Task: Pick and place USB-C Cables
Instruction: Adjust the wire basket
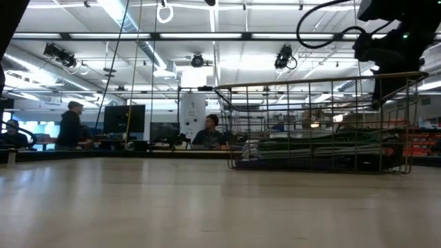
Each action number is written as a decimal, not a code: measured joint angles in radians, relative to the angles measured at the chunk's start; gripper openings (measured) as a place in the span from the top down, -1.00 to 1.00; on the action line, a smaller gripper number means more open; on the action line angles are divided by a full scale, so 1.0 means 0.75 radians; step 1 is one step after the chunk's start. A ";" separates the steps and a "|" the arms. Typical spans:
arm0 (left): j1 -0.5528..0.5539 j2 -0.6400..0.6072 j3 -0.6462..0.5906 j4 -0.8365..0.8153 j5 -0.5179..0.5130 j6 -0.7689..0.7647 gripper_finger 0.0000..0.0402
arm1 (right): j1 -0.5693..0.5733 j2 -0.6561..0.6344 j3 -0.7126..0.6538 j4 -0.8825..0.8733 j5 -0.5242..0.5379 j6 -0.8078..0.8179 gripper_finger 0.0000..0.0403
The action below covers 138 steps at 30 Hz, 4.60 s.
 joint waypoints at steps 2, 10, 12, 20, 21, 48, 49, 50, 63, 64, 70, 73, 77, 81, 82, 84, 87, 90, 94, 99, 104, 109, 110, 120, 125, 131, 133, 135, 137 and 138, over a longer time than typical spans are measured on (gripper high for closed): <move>0.000 0.000 0.000 -0.008 0.000 0.000 0.98 | 0.000 0.031 0.000 0.068 -0.001 -0.025 1.00; 0.000 0.000 0.000 -0.010 0.000 0.001 0.98 | 0.001 0.148 0.000 0.392 -0.011 -0.134 1.00; 0.000 0.000 0.000 -0.010 0.000 0.001 0.98 | -0.002 0.183 0.000 0.462 -0.012 -0.170 1.00; -0.002 0.001 0.000 -0.010 0.005 0.000 0.98 | 0.000 0.324 0.002 0.708 -0.054 -0.219 1.00; -0.002 0.001 0.000 -0.010 0.005 0.001 0.98 | 0.001 0.342 0.002 0.738 -0.060 -0.223 1.00; -0.034 0.001 0.000 -0.025 0.008 0.004 0.98 | 0.135 0.267 0.001 0.652 -0.086 -0.060 1.00; -0.033 0.001 0.000 -0.025 0.008 0.003 0.98 | 0.153 0.268 0.000 0.648 -0.081 -0.040 1.00; -0.033 0.001 0.000 -0.026 0.007 0.003 0.98 | 0.170 0.275 0.000 0.654 -0.071 -0.020 1.00; -0.035 0.002 0.000 -0.027 0.007 0.003 0.98 | 0.358 0.416 0.000 0.760 0.005 0.169 1.00; -0.037 0.002 0.000 -0.027 0.007 0.003 0.98 | 0.366 0.424 0.000 0.776 0.018 0.173 1.00; -0.043 0.002 0.000 -0.030 0.006 0.016 0.98 | 0.379 0.461 0.000 0.931 0.023 0.178 1.00; -0.046 0.002 0.001 -0.036 0.006 0.016 0.98 | 0.381 0.463 0.000 0.963 0.025 0.184 1.00; -0.049 0.002 0.001 -0.047 0.006 0.023 0.98 | 0.408 0.459 0.000 0.974 0.039 0.227 1.00; -0.055 0.002 0.001 -0.058 0.006 0.024 0.98 | 0.445 0.456 0.010 0.959 0.073 0.206 1.00; -0.055 0.002 0.001 -0.058 0.006 0.024 0.98 | 0.445 0.452 0.029 0.929 0.087 0.168 1.00; -0.055 0.002 0.001 -0.058 0.006 0.024 0.98 | 0.416 0.451 0.101 0.886 0.121 0.066 1.00; -0.055 0.002 0.001 -0.058 0.006 0.024 0.98 | 0.335 0.452 0.226 0.849 0.067 -0.139 1.00; -0.055 0.002 0.001 -0.058 0.006 0.024 0.98 | 0.255 0.463 0.324 0.863 -0.126 -0.303 1.00; -0.056 0.001 0.001 -0.057 0.006 0.024 0.98 | 0.207 0.501 0.366 0.887 -0.334 -0.393 1.00; -0.055 0.001 0.001 -0.057 0.005 0.024 0.98 | 0.245 0.608 0.365 0.895 -0.586 -0.455 1.00; -0.056 0.001 0.001 -0.056 0.006 0.024 0.98 | 0.315 0.724 0.363 0.888 -0.682 -0.538 1.00; -0.055 0.001 0.001 -0.056 0.006 0.024 0.98 | 0.346 0.800 0.363 0.887 -0.722 -0.560 1.00; -0.055 0.001 0.001 -0.057 0.006 0.024 0.98 | 0.352 0.813 0.363 0.889 -0.732 -0.563 1.00; -0.054 0.000 0.001 -0.057 0.006 0.019 0.98 | 0.425 0.855 0.363 0.920 -0.826 -0.523 1.00; -0.054 0.000 0.001 -0.056 0.017 0.018 0.98 | 0.449 0.854 0.363 0.960 -0.822 -0.500 1.00; -0.072 0.000 0.001 -0.056 0.024 0.023 0.98 | 0.449 0.796 0.377 0.922 -0.724 -0.519 1.00; -0.085 -0.001 0.001 -0.056 0.024 0.023 0.98 | 0.449 0.744 0.407 0.889 -0.662 -0.533 1.00; -0.098 -0.001 0.001 -0.057 0.020 0.024 0.98 | 0.449 0.678 0.449 0.852 -0.595 -0.549 1.00; -0.115 -0.009 0.000 -0.056 0.006 0.024 0.98 | 0.449 0.602 0.496 0.796 -0.517 -0.572 1.00; -0.126 -0.017 0.000 -0.056 0.003 0.025 0.98 | 0.449 0.563 0.519 0.774 -0.476 -0.583 1.00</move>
